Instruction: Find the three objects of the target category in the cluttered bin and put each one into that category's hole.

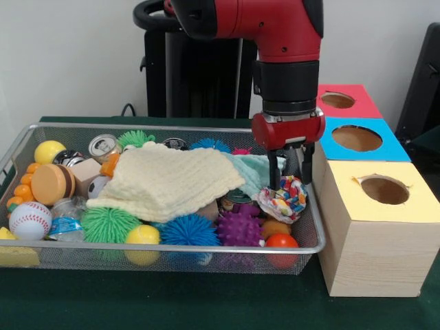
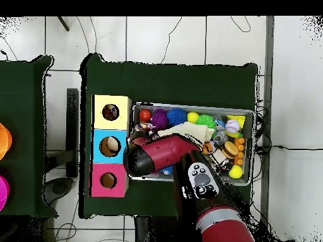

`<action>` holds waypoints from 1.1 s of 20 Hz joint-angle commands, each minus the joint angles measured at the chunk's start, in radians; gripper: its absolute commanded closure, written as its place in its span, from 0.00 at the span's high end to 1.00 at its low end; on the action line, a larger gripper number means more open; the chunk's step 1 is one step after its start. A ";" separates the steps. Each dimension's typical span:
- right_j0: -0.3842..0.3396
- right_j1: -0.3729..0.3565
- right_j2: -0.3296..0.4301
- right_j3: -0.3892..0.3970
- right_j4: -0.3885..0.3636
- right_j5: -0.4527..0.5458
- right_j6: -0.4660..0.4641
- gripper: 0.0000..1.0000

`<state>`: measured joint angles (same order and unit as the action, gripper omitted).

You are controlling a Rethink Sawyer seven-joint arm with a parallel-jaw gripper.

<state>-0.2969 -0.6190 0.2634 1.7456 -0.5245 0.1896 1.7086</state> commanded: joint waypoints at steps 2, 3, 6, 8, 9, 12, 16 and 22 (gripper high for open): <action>0.021 0.037 -0.062 -0.104 -0.006 -0.059 0.130 1.00; 0.021 0.037 -0.062 -0.105 -0.003 -0.057 0.126 1.00; 0.024 0.038 -0.076 -0.107 -0.001 -0.007 0.102 1.00; 0.027 0.041 -0.079 -0.116 0.004 0.068 0.073 1.00; 0.029 0.044 -0.081 -0.121 0.007 0.093 0.064 1.00; 0.039 0.048 -0.092 -0.134 0.015 0.169 0.041 1.00; 0.059 0.057 -0.113 -0.163 0.034 0.265 0.045 0.00; 0.055 0.071 -0.103 -0.174 0.051 0.373 0.037 0.00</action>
<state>-0.2408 -0.5972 0.1589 1.6327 -0.5173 0.3997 1.7086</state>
